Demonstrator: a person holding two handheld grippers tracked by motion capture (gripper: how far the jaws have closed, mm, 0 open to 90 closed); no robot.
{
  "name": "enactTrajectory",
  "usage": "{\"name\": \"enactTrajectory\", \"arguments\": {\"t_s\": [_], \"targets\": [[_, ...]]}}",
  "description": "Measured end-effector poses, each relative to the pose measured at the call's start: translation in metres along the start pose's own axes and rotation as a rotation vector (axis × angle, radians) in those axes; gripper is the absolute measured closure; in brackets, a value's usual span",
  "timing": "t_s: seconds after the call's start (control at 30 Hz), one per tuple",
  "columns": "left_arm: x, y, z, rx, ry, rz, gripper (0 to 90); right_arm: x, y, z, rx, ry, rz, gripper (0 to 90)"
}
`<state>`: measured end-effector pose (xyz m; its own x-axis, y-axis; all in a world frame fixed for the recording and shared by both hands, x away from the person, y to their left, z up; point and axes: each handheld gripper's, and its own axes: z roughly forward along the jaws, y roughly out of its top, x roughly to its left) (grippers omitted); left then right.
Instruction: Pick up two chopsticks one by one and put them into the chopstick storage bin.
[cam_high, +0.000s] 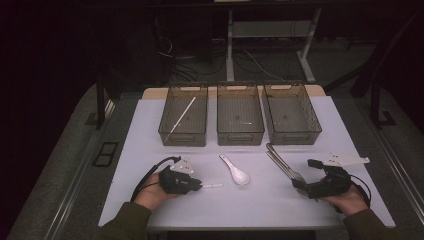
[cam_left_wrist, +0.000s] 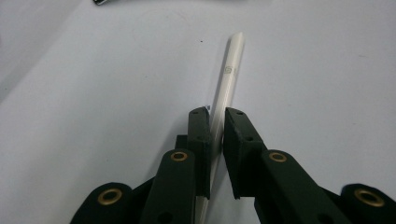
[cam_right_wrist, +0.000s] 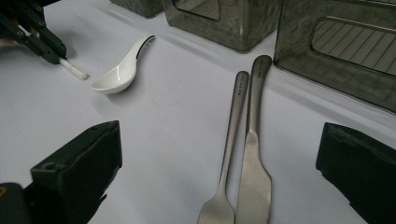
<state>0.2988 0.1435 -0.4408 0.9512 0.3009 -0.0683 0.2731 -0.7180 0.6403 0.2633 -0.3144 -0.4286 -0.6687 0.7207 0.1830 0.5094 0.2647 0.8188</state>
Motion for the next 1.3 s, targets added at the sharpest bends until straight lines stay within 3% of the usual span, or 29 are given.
{"name": "enactTrajectory", "arguments": {"t_s": [0.17,0.3,0.5,0.7,0.97,1.3], "targets": [[0.000,0.001,0.000,0.005,0.001,0.009,81.4,0.004,-0.001,0.002,0.004,0.000,-0.010,0.4],[0.000,0.001,0.000,0.005,-0.001,0.010,81.9,0.008,-0.003,0.006,0.000,0.027,-0.026,0.4],[-0.001,0.001,0.000,0.004,-0.026,0.001,83.9,0.013,-0.004,0.013,0.018,0.034,-0.041,0.4],[-0.001,0.003,0.001,0.008,-0.014,0.002,84.4,0.015,-0.004,0.015,0.020,0.042,-0.045,0.4],[0.001,0.004,-0.002,-0.002,0.000,-0.031,84.4,0.012,-0.003,0.012,0.003,0.038,-0.035,0.4],[0.006,0.010,-0.015,-0.075,0.021,-0.093,84.4,0.011,-0.002,0.011,0.000,0.035,-0.031,0.4]]}}
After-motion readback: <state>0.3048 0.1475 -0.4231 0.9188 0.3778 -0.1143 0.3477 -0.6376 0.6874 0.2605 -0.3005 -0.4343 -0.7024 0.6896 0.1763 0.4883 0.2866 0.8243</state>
